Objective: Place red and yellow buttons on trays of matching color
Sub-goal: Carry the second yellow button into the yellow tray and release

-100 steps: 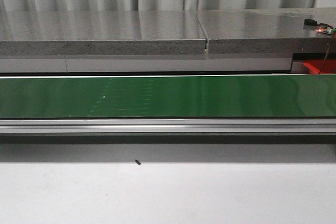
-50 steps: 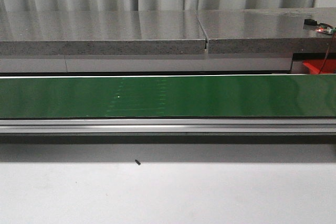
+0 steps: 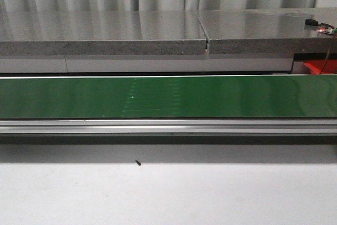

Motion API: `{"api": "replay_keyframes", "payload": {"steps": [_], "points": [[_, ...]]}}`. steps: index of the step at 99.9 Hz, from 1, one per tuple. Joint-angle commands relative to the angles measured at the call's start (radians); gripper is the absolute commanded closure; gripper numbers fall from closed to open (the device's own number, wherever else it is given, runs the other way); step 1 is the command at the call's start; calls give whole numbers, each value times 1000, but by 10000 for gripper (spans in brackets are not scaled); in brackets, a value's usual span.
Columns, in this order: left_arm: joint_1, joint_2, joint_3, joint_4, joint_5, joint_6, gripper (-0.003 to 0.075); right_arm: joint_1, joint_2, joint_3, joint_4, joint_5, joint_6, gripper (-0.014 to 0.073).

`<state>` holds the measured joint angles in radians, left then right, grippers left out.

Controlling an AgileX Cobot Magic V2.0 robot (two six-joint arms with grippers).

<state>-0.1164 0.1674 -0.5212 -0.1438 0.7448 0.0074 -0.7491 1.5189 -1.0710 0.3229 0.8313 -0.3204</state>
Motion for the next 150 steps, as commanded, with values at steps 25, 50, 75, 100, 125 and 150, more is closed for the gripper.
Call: {"api": "replay_keyframes", "payload": {"steps": [25,50,75,100,125,150], "points": [[-7,12,-24,-5,-74,-7,741,-6,32,29,22,-136,-2,422],[-7,12,-24,-5,-76,-7,741,-6,77,29,38,-184,-19,422],[-7,12,-24,-5,-76,-7,741,-6,134,29,71,-198,-46,422],[-7,12,-24,-5,-76,-7,741,-6,151,29,71,-207,-46,420],[-7,12,-24,-5,-76,-7,741,-6,151,29,71,-200,-46,234],[-7,12,-24,-5,-76,-7,741,-6,118,27,72,-197,-46,72]]}}
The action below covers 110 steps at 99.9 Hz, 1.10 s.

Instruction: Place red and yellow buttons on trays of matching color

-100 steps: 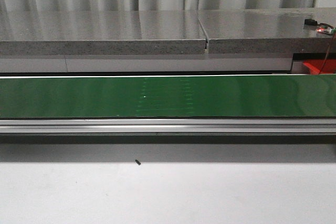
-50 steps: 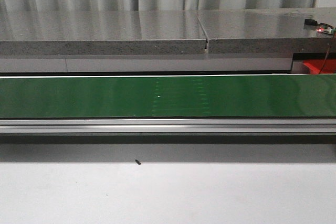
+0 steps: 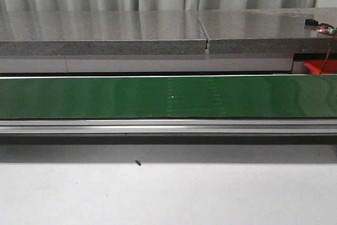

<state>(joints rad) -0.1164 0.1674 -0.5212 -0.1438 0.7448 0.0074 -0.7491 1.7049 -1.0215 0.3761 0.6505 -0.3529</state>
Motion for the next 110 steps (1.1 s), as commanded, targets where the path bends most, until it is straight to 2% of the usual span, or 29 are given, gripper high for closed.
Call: {"api": "replay_keyframes", "payload": {"steps": [1,30,42,61,75,102,110], "points": [[-7,12,-24,-5,-76,-7,741,-6,-74,-23,20,-17,-14,72],[-7,12,-24,-5,-76,-7,741,22,-248,-23,94,-62,-15,72],[-7,12,-24,-5,-76,-7,741,119,-338,-23,95,-98,-33,72],[-7,12,-24,-5,-76,-7,741,343,-486,-23,83,-131,-55,74],[-7,12,-24,-5,-76,-7,741,467,-591,-22,61,-128,-58,75],[-7,12,-24,-5,-76,-7,741,587,-821,43,45,-92,-79,78],[-7,12,-24,-5,-76,-7,741,590,-882,79,45,-72,-84,138]]}}
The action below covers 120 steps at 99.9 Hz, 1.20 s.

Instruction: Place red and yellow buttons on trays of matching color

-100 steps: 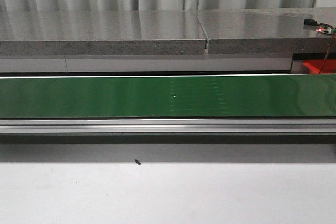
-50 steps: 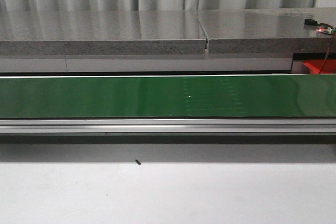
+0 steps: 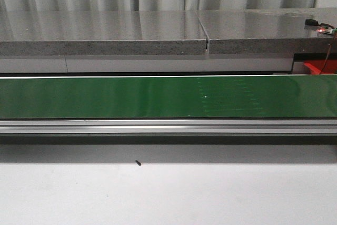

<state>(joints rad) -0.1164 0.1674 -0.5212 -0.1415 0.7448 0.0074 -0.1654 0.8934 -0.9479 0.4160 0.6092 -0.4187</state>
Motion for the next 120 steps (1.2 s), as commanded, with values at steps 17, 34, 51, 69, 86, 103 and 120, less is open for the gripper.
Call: {"api": "replay_keyframes", "payload": {"steps": [17,34,51,69,86,103,120], "points": [[-7,12,-24,-8,-76,-7,741,7,-194,86,5,25,-19,384],[-7,12,-24,-8,-76,-7,741,7,-272,142,5,57,-20,631],[-7,12,-24,-8,-76,-7,741,7,-283,151,13,75,-20,662],[-7,12,-24,-8,-76,-7,741,7,-283,151,12,86,-20,662],[-7,12,-24,-8,-76,-7,741,7,-283,151,12,86,-20,662],[-7,12,-24,-8,-76,-7,741,7,-283,151,13,86,-20,662],[-7,12,-24,-8,-76,-7,741,7,-282,151,13,84,-20,662]]}}
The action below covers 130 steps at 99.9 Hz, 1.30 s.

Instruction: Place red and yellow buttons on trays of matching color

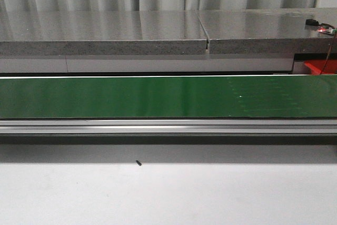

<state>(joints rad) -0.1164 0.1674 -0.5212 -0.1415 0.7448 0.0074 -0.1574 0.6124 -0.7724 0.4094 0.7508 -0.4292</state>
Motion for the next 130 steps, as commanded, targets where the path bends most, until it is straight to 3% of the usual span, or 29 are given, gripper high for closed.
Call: {"api": "replay_keyframes", "payload": {"steps": [1,25,56,103,130], "points": [[-7,12,-24,-8,-76,-7,741,-1,-1,-24,20,-60,-9,662],[-7,12,-24,-8,-76,-7,741,65,-17,-1,3,-177,15,662],[-7,12,-24,-8,-76,-7,741,102,-181,229,-306,-403,362,662],[-7,12,-24,-8,-76,-7,741,192,-619,612,-345,-482,372,662],[-7,12,-24,-8,-78,-7,741,192,-642,731,-345,-606,400,662]]}}
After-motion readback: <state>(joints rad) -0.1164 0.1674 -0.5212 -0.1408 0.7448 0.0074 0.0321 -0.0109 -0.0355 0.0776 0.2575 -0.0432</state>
